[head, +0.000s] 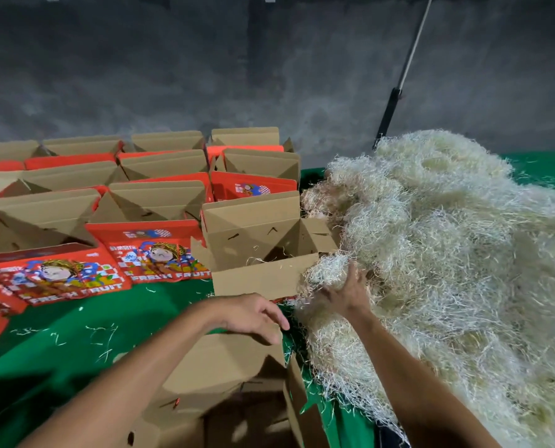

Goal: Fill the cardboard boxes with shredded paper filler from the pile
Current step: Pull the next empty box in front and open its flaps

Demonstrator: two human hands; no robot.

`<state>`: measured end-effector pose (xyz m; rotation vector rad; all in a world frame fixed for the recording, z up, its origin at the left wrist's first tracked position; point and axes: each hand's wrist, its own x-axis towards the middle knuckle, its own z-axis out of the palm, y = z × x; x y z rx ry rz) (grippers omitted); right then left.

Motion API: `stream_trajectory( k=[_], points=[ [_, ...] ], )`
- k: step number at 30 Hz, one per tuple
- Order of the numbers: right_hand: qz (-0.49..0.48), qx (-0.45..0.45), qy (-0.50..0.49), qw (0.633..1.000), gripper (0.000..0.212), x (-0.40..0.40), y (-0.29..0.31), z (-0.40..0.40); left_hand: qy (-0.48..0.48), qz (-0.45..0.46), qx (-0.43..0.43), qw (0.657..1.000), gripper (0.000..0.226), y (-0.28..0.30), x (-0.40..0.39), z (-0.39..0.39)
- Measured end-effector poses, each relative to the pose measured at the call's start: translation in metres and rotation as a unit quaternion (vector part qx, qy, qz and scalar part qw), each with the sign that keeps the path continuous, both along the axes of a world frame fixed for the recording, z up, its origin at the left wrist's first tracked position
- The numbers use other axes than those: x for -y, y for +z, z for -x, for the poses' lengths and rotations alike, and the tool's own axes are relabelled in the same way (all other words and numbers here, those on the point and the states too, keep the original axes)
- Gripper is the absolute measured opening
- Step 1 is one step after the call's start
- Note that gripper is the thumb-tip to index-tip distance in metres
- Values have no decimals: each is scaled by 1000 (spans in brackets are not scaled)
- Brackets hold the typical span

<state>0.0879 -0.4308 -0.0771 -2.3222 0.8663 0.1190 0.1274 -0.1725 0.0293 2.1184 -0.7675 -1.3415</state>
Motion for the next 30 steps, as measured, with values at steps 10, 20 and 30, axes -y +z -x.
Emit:
stream_trajectory(
  k=[10,20,30],
  points=[
    [-63,124,-53,989,53,-4,25,21,87,97,-16,991,30,-10,14,0],
    [-159,310,-104,931,14,-35,178,50,343,185,67,918,40,5,13,33],
    [-381,367,-43,847,12,-164,294,56,545,368,-370,656,67,54,-37,50]
  ],
)
